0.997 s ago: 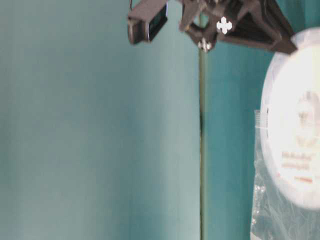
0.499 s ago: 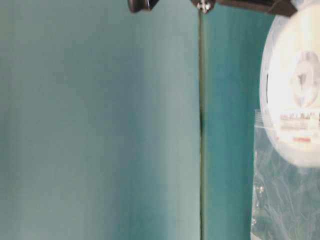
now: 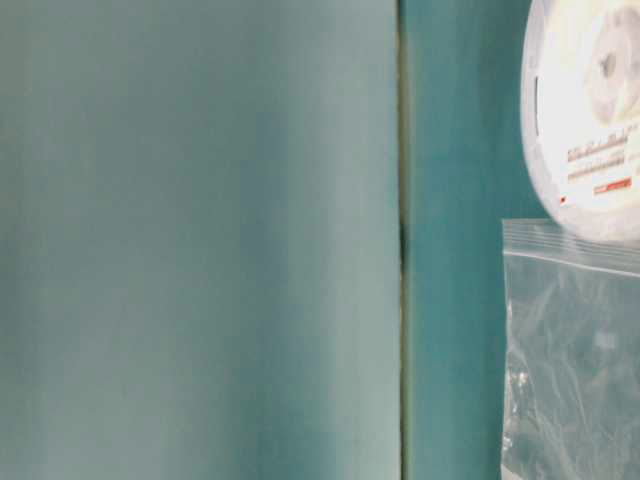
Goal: Take out the reel from the clear zip bag.
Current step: 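Slide the reel further right and set it on the table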
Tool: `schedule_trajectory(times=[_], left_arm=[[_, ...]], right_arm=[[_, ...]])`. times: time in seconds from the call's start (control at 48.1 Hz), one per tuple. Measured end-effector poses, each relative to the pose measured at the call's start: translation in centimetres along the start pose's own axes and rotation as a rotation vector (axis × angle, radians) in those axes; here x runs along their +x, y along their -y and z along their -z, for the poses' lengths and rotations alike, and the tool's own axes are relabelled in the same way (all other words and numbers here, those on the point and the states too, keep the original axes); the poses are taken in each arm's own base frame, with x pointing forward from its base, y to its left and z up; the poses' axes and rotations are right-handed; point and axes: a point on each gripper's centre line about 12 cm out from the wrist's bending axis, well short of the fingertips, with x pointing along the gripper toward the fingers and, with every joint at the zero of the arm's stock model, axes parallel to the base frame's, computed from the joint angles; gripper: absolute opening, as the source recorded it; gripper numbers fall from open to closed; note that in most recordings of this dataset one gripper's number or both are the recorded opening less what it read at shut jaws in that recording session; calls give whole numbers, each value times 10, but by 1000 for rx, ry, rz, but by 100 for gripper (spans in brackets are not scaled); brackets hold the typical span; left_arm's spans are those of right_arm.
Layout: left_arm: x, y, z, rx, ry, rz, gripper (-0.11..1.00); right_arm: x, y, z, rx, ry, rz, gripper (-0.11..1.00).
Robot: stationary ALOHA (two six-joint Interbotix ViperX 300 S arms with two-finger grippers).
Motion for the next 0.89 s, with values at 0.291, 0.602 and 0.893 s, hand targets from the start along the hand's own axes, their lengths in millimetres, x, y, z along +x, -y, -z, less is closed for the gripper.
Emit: schedule_trajectory(times=[0.291, 0.602, 0.893], left_arm=[[0, 1, -1, -1, 4, 3, -1], [1, 1, -1, -10, 0, 0, -1], [3, 6, -4, -12, 5, 6, -1]], right_arm=[[-13, 14, 3, 24, -5, 12, 8], [-30, 30, 10, 42, -21, 20, 8], [-44, 38, 15, 52, -16, 0, 6]])
